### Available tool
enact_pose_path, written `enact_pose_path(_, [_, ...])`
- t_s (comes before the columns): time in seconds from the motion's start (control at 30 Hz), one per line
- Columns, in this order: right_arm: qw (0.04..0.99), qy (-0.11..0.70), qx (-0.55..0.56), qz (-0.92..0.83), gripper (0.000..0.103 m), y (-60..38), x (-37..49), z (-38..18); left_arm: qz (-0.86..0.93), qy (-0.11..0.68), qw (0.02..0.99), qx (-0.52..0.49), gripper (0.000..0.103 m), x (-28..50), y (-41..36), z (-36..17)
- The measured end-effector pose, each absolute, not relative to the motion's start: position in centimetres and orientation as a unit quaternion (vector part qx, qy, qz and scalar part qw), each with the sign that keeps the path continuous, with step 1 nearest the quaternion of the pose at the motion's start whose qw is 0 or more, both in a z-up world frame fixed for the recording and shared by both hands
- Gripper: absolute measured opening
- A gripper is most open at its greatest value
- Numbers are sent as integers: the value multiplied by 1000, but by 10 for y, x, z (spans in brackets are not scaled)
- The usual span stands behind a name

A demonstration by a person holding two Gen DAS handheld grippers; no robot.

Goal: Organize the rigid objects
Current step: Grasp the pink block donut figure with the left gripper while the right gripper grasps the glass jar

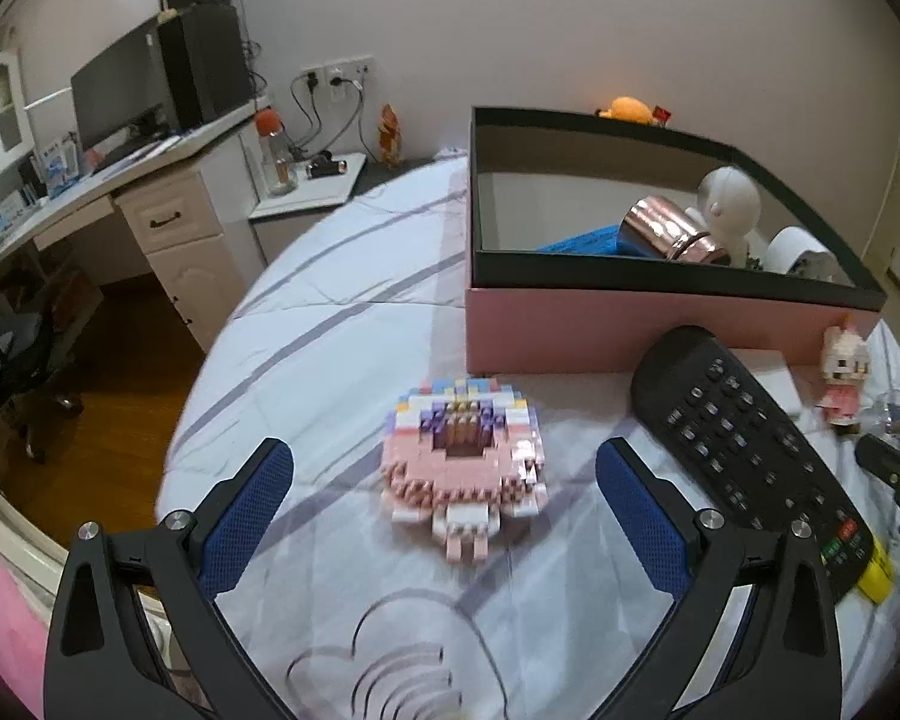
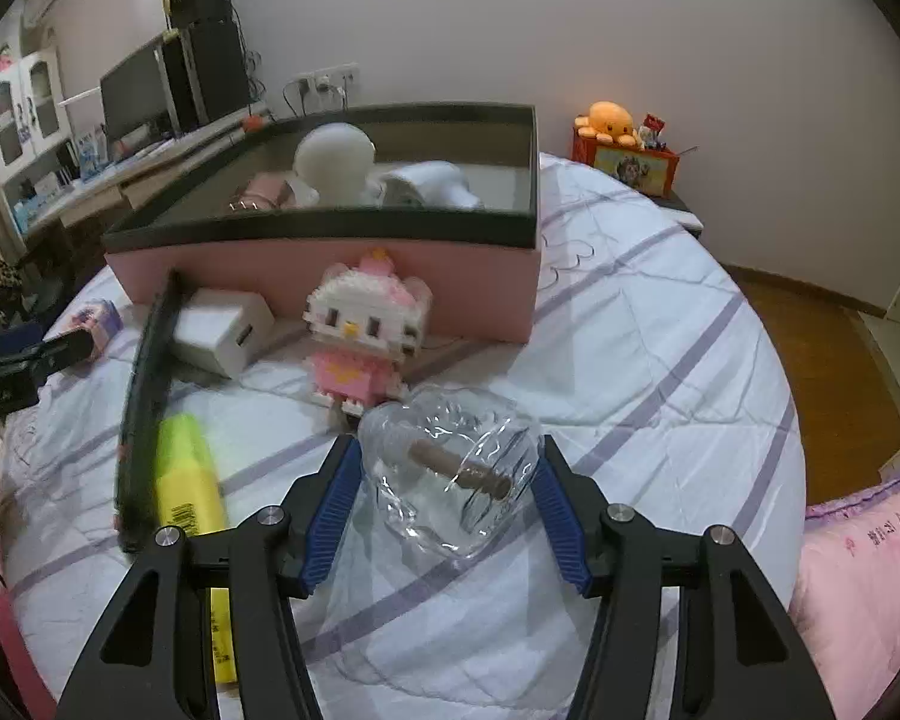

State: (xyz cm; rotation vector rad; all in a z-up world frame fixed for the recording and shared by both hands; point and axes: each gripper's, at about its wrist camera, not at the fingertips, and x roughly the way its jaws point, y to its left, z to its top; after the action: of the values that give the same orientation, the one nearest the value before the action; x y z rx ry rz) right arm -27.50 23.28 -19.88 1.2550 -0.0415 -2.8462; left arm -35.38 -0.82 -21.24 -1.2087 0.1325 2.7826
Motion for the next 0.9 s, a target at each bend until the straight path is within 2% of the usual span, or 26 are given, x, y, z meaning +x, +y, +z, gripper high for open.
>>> enact_pose_path(0.1, [15, -13, 403, -915, 59, 233, -277, -200, 900, 41, 64, -429, 93, -367, -6, -224])
enact_pose_path(0.2, [13, -11, 404, -914, 58, 234, -276, -200, 904, 34, 88, -417, 61, -367, -6, -221])
enact_pose_path(0.23, [12, -10, 405, -914, 59, 234, -277, -201, 904, 30, 97, -414, 54, -366, -7, -221])
enact_pose_path(0.63, [3, 1, 405, -914, 60, 231, -270, -201, 909, 41, 104, -402, 53, -339, -8, -214])
enact_pose_path(0.9, [-5, 6, 384, -923, 57, 232, -259, -197, 919, 26, 118, -375, 53, -307, -16, -191])
